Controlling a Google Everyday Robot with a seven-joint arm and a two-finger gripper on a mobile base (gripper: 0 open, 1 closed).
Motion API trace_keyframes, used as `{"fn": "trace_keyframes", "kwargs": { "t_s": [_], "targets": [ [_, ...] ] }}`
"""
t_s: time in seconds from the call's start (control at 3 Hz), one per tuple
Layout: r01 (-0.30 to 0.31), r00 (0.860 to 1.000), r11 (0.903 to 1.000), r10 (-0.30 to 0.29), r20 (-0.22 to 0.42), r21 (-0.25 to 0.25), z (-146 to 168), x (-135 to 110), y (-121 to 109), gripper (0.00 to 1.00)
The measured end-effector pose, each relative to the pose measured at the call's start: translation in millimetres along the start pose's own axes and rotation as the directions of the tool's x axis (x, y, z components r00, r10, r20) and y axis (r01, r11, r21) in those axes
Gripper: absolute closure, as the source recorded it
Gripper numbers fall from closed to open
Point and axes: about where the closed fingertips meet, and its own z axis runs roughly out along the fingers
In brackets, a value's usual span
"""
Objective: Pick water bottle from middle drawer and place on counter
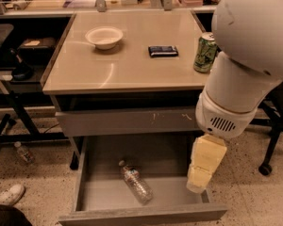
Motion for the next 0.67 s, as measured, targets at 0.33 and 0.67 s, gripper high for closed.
{"fn": "trace_keyframes", "kwargs": {
  "t_s": [0.33,0.67],
  "targets": [
    [0.014,1.0,0.9993,-0.014,0.014,-0.033,9,-4,8,0.0],
    [0.04,0.997,0.9952,-0.034,0.074,-0.09,40,-23,35,0.0]
  ]
}}
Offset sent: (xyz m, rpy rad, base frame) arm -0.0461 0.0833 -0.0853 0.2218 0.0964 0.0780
